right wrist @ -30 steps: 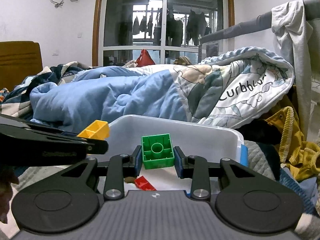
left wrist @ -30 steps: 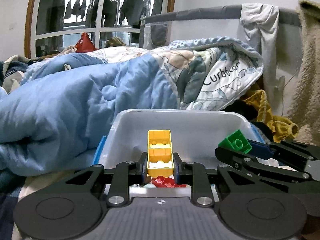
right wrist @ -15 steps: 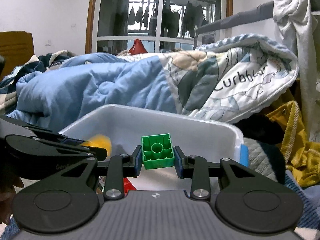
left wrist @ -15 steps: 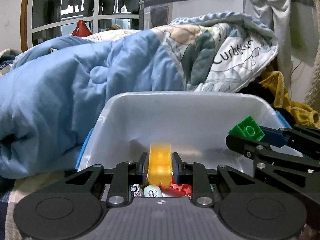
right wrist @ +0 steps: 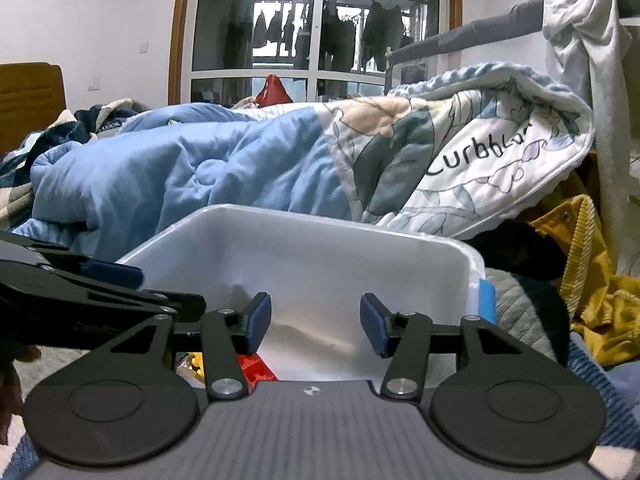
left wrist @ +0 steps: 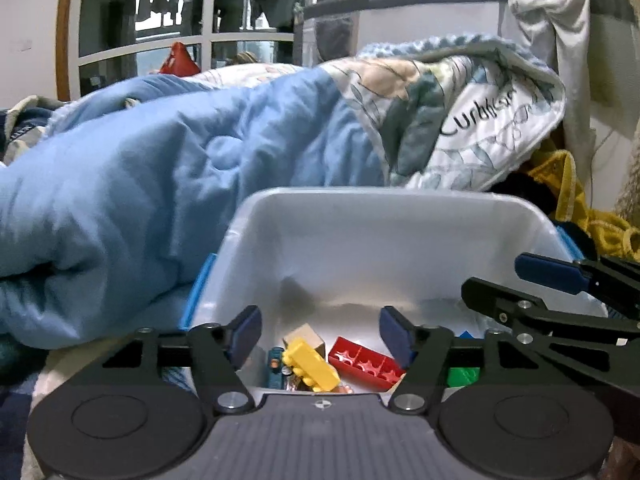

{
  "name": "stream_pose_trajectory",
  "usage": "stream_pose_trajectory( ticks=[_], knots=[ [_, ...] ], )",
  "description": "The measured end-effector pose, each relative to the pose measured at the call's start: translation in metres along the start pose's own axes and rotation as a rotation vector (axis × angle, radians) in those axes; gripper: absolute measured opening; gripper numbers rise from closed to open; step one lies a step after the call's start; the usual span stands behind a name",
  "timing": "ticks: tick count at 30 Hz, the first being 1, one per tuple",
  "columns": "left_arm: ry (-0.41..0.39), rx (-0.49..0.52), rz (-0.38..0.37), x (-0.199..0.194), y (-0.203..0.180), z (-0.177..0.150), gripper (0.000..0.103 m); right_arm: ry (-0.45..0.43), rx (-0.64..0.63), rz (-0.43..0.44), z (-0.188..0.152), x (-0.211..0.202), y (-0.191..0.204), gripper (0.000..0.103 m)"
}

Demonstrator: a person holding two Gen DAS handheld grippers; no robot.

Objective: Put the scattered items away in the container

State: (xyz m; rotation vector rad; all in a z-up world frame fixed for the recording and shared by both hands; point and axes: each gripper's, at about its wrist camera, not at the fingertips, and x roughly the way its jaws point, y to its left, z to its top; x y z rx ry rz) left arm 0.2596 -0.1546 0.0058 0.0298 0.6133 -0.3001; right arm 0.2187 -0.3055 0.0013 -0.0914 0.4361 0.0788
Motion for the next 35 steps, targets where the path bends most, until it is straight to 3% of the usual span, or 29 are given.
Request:
stream_pose_trajectory(
  ticks=[7, 9, 12, 16, 26, 35],
  knots=[
    [-0.019, 0.034, 0.041, -0.027, 0.001, -0.004, 0.076, -0.002, -0.009, 0.000, 0.003, -0.017, 0.006, 0.064],
    [-0.026, 0.059, 0.049, -0.035, -0.001, -0.005, 0.076, -0.008, -0.011, -0.003, 0.002, -0.025, 0.009, 0.072],
    [-0.072, 0.115, 0.091, -0.051, -0.007, -0.006, 0.077, -0.014, -0.008, -0.001, -0.001, -0.037, 0.012, 0.079],
    [-0.146, 0.199, 0.158, -0.074, -0.020, -0.006, 0.078, -0.018, 0.015, 0.001, -0.002, -0.052, 0.015, 0.080],
    [-0.053, 0.028, 0.045, -0.087, -0.005, -0.010, 0.080, -0.013, 0.037, -0.039, -0.008, -0.084, 0.015, 0.085],
    [-0.079, 0.079, 0.091, -0.102, -0.014, -0.020, 0.087, 0.001, 0.064, -0.045, -0.016, -0.094, 0.015, 0.087]
  ],
)
